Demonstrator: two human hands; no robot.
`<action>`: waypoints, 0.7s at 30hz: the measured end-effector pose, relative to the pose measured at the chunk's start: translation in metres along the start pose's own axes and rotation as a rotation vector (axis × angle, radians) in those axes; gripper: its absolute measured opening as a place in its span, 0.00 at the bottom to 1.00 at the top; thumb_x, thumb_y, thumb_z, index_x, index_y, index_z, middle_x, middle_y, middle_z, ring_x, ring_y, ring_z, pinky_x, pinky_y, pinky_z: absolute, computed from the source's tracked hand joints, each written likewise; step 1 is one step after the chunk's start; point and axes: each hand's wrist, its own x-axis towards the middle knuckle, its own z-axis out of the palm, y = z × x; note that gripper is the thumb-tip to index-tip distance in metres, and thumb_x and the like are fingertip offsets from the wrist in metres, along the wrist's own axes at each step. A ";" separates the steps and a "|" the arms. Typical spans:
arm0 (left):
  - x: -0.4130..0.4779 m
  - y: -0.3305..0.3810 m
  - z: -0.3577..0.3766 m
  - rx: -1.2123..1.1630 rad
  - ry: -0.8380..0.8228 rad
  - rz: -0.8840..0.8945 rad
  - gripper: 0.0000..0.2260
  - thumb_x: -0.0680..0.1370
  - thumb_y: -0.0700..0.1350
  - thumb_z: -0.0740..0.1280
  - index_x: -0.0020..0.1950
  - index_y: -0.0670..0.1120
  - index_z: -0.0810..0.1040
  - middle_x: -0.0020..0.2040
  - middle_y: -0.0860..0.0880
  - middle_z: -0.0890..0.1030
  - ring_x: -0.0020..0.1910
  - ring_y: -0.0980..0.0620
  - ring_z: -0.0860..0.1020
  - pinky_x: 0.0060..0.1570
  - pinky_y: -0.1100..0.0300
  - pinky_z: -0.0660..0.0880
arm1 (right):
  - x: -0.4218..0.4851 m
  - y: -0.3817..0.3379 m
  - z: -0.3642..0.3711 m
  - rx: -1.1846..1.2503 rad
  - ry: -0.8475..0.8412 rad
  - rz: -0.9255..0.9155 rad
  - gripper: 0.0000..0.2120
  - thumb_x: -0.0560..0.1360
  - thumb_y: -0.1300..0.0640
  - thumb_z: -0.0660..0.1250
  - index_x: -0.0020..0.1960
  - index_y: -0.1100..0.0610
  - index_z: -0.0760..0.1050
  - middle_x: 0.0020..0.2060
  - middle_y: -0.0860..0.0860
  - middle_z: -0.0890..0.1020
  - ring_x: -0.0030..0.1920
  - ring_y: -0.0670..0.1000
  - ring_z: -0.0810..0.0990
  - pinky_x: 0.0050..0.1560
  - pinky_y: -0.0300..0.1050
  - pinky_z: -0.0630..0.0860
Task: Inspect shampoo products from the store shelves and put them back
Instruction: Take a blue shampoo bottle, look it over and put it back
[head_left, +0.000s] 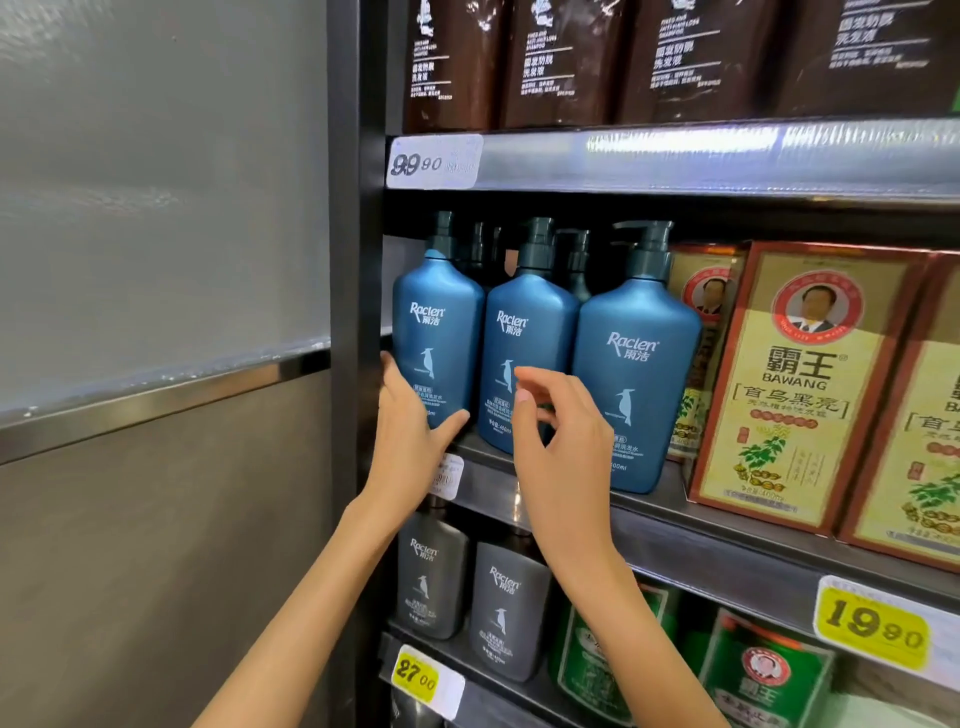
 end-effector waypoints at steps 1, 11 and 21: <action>-0.003 0.001 0.000 0.006 0.014 -0.002 0.41 0.72 0.41 0.72 0.75 0.38 0.48 0.70 0.40 0.63 0.71 0.47 0.61 0.66 0.59 0.61 | 0.003 -0.002 -0.001 -0.022 0.010 -0.035 0.09 0.78 0.64 0.62 0.55 0.60 0.77 0.48 0.50 0.78 0.51 0.46 0.76 0.55 0.38 0.72; -0.043 0.000 -0.019 -0.045 0.124 0.062 0.18 0.77 0.38 0.64 0.68 0.44 0.71 0.62 0.51 0.76 0.55 0.65 0.73 0.56 0.76 0.62 | 0.052 -0.028 0.003 -0.631 -0.014 -0.222 0.21 0.80 0.59 0.58 0.70 0.67 0.61 0.62 0.60 0.68 0.64 0.57 0.66 0.67 0.43 0.57; -0.051 -0.008 -0.046 -0.201 0.167 0.088 0.13 0.77 0.38 0.64 0.58 0.49 0.79 0.51 0.58 0.81 0.52 0.69 0.76 0.51 0.81 0.67 | 0.081 -0.028 0.026 -0.907 -0.040 -0.044 0.11 0.81 0.62 0.55 0.64 0.59 0.61 0.60 0.55 0.69 0.61 0.54 0.66 0.60 0.45 0.61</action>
